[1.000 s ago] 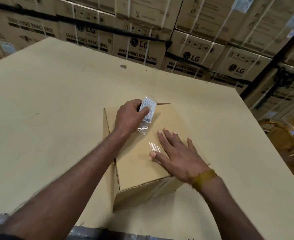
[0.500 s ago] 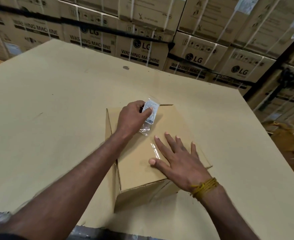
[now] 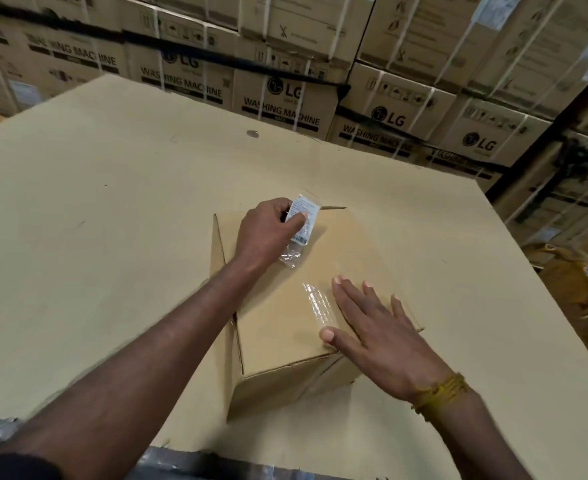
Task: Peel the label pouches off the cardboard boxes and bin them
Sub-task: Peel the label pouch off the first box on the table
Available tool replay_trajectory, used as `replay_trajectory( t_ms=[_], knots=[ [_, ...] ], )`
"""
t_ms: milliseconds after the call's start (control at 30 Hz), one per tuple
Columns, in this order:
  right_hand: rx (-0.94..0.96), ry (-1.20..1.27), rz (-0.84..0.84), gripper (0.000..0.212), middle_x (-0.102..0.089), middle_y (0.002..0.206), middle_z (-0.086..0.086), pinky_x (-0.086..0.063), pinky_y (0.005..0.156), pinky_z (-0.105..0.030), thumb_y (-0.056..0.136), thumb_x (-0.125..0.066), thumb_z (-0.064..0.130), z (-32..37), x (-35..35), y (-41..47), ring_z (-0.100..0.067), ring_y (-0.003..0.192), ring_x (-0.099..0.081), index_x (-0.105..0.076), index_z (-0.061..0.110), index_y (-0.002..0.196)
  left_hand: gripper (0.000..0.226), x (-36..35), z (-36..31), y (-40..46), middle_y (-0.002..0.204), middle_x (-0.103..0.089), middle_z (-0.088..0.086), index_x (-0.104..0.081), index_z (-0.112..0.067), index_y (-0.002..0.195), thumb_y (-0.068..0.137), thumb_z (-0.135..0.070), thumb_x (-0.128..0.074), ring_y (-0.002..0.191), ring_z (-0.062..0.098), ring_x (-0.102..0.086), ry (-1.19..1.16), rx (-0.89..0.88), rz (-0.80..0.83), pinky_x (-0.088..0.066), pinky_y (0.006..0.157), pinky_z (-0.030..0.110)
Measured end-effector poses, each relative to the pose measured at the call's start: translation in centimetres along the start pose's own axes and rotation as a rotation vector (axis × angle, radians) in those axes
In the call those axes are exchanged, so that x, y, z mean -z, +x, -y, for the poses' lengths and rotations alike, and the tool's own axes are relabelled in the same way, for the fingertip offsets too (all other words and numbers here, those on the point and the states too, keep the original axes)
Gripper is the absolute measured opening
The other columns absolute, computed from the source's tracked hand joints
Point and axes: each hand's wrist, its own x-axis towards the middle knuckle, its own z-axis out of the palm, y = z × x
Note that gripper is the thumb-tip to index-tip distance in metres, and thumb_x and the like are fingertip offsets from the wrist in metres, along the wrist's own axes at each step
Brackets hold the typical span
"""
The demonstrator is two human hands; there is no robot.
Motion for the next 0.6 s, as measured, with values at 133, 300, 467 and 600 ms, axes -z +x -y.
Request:
replay_trajectory(
  t_ms=[133, 300, 467, 600],
  knots=[
    [-0.016, 0.050, -0.058, 0.088, 0.016, 0.163, 0.015, 0.007, 0.123, -0.040, 0.085, -0.011, 0.078, -0.9, 1.2, 5.1, -0.012, 0.152, 0.014, 0.009, 0.032, 0.158, 0.015, -0.1, 0.1, 0.1, 0.082, -0.075, -0.007, -0.075, -0.022, 0.093, 0.091, -0.033, -0.065, 0.075, 0.012, -0.071, 0.005, 0.001, 0.015, -0.054, 0.069, 0.034],
    [-0.033, 0.024, -0.060, 0.088, 0.015, 0.164, 0.014, 0.005, 0.124, -0.039, 0.086, -0.009, 0.077, -1.5, 1.3, 4.5, -0.010, 0.152, 0.012, 0.007, 0.030, 0.158, 0.013, 0.1, 0.1, 0.0, 0.079, -0.075, -0.006, -0.075, -0.022, 0.091, 0.091, -0.030, -0.065, 0.069, 0.010, -0.068, -0.040, 0.015, -0.003, -0.049, 0.064, 0.029],
    [-0.066, -0.032, -0.023, 0.098, 0.028, 0.156, 0.022, 0.004, 0.124, -0.036, 0.071, 0.009, 0.087, -1.5, -0.3, -1.4, -0.002, 0.147, 0.019, 0.017, 0.036, 0.153, 0.014, 0.1, 0.3, -0.1, 0.080, -0.075, -0.004, -0.075, -0.019, 0.090, 0.092, -0.030, -0.065, 0.077, 0.017, -0.071, -0.048, -0.002, -0.004, -0.053, 0.069, 0.037],
    [-0.098, -0.008, -0.019, 0.093, 0.020, 0.162, 0.015, 0.004, 0.124, -0.039, 0.082, -0.003, 0.083, -2.1, 1.1, 2.8, -0.010, 0.151, 0.013, 0.011, 0.029, 0.157, 0.016, -0.2, 0.0, 0.0, 0.081, -0.074, -0.003, -0.074, -0.018, 0.090, 0.091, -0.031, -0.064, 0.078, 0.019, -0.070, 0.009, -0.013, 0.016, -0.052, 0.071, 0.039]
  ],
)
